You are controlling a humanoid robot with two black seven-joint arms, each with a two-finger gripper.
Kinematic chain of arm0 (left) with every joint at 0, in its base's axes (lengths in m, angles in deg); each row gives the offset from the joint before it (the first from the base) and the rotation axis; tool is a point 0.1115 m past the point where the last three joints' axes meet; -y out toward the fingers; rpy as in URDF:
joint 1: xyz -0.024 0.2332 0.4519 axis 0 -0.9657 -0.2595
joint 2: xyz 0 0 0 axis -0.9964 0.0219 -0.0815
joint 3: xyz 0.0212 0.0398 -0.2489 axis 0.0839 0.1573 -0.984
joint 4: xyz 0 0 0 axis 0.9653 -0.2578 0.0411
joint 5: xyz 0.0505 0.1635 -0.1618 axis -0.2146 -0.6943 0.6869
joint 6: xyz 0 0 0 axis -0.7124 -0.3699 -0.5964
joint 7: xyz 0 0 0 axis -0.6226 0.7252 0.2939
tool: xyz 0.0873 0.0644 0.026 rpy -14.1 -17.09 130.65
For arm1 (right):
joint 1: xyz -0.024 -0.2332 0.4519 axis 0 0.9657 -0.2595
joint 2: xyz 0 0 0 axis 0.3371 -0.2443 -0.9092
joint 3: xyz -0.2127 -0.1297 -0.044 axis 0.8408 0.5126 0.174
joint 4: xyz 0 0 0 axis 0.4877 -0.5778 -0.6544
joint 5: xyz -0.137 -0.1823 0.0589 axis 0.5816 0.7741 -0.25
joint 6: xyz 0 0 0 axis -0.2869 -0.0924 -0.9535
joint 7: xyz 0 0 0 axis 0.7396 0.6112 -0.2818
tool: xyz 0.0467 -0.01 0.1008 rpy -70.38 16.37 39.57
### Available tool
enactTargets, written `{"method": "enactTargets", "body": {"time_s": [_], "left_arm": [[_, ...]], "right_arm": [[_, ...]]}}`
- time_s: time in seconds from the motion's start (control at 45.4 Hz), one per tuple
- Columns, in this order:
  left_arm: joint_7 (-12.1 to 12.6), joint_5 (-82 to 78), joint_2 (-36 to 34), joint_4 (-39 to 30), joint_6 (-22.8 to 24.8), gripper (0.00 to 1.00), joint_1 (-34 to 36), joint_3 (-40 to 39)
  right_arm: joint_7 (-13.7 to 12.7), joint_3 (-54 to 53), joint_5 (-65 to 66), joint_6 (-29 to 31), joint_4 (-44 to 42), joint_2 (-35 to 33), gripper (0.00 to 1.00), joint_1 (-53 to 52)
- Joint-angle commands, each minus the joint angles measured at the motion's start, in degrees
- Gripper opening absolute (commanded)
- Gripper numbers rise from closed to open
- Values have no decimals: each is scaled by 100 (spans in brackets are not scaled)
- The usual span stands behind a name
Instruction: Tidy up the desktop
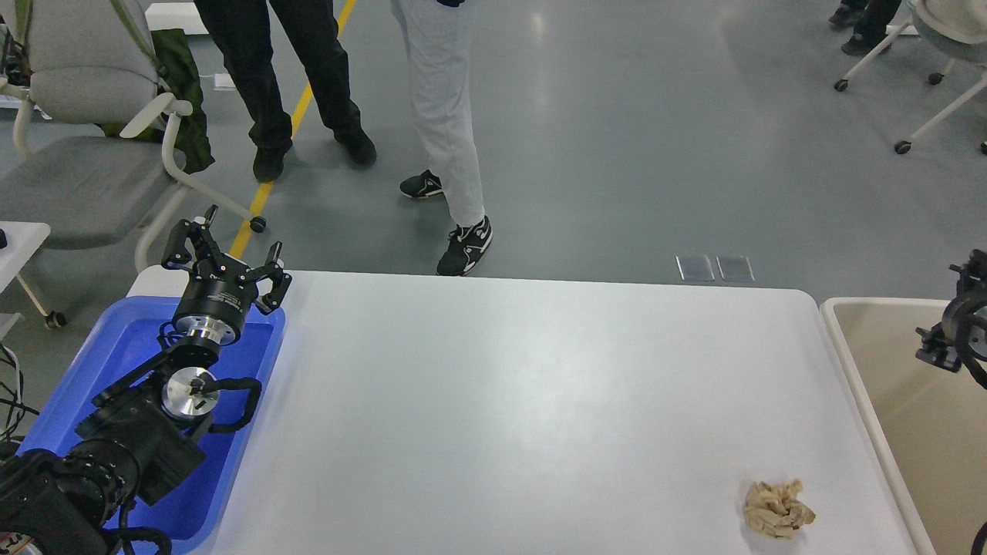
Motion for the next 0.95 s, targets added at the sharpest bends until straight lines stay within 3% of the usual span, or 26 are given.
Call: {"method": "enactTargets", "body": {"time_s": [0.0,0.132,0.507,0.925], "left_arm": [[0,0,-1,0,0,100,0,0],[0,0,-1,0,0,100,0,0],[0,0,-1,0,0,100,0,0],[0,0,-1,0,0,100,0,0]], "right_arm": [[39,-1349,-483,810,1080,232,99,-152],[39,-1587,-985,1127,1098,742,99,-265],[48,-1781,-1003,1136,1001,1762,100,-301],[48,-1860,-1003,1487,992,2044,100,270]]}}
